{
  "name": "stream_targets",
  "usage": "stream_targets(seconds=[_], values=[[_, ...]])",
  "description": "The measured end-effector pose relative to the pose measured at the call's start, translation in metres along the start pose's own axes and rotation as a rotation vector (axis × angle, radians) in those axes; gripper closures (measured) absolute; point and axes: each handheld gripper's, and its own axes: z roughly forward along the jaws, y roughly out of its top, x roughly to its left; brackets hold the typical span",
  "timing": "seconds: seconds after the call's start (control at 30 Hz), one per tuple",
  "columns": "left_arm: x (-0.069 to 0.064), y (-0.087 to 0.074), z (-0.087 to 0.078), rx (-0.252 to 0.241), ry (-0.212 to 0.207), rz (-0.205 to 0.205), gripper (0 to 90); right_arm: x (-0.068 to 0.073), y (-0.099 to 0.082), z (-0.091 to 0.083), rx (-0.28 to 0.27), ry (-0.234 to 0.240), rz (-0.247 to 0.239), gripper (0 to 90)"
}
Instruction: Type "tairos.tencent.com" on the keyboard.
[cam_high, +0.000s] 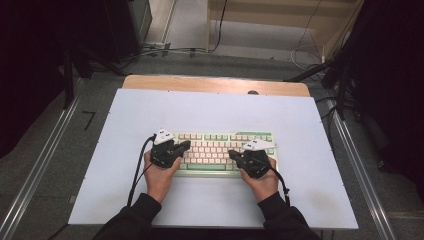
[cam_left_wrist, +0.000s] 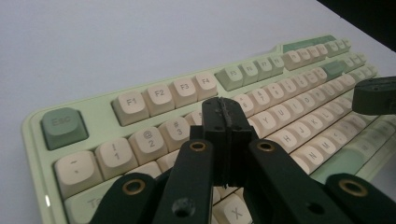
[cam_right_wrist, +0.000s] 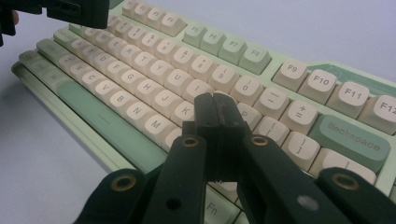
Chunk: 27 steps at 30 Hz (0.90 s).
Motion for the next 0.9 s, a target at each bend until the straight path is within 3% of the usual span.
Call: stream_targets(seconds=[0.9], values=[[-0.019, 0.002, 0.026, 0.048, -0.036, 0.05, 90.0, 0.0, 0.0, 0.001, 0.004, -0.002, 0.0, 87.6]])
